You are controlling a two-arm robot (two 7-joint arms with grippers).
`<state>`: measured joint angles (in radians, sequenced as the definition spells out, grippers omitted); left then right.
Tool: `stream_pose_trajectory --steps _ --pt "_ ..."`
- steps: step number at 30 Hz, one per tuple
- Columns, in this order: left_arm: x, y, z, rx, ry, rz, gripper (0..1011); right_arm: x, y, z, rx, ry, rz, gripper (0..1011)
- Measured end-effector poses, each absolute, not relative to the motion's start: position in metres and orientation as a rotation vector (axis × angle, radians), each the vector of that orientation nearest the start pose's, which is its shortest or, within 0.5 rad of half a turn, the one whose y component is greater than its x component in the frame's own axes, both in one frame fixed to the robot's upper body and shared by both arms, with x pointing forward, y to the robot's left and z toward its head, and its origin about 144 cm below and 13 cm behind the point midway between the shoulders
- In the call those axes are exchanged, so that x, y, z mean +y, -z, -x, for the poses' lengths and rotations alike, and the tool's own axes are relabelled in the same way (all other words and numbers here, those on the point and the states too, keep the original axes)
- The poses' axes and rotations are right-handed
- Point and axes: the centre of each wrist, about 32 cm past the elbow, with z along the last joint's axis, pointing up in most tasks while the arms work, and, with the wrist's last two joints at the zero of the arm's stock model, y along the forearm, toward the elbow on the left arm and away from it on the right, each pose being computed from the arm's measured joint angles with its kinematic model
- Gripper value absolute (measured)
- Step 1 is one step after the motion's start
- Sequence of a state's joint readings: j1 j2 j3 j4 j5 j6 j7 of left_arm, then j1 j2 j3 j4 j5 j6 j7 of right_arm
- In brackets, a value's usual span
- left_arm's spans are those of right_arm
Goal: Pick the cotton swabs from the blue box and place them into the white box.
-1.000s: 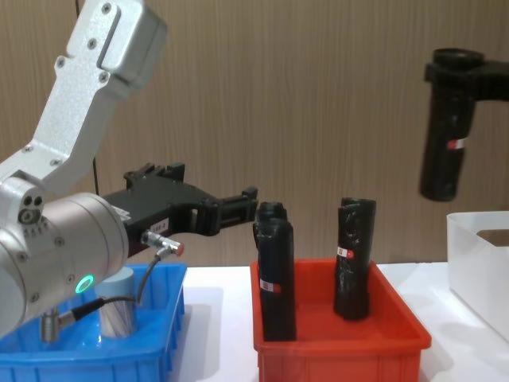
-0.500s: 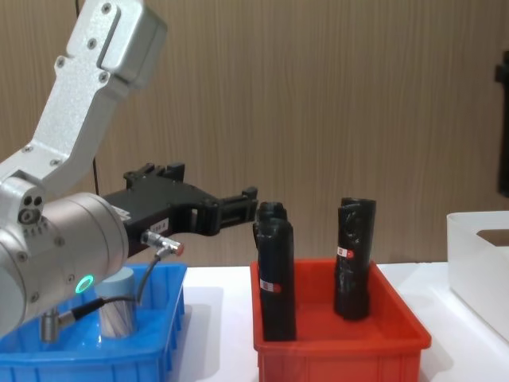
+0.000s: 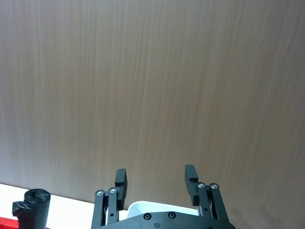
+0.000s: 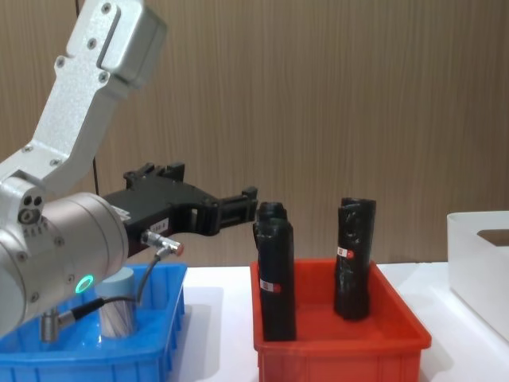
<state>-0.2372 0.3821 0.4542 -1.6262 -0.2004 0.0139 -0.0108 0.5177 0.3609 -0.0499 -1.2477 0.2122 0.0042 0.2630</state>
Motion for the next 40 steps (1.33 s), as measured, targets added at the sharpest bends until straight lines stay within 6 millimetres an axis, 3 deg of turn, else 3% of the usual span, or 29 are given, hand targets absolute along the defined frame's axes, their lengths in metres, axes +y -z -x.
stream_pose_trajectory --steps 10,40 --pt "0.1984 -1.2044 -0.492 -0.268 -1.124 -0.061 1003 -0.3597 -1.2618 -0.5855 -0.248 1.413 0.0 999" --pt "0.1984 -1.2044 -0.492 -0.268 -1.124 -0.061 1003 -0.3627 -1.2613 -0.5826 -0.247 1.426 -0.005 1001"
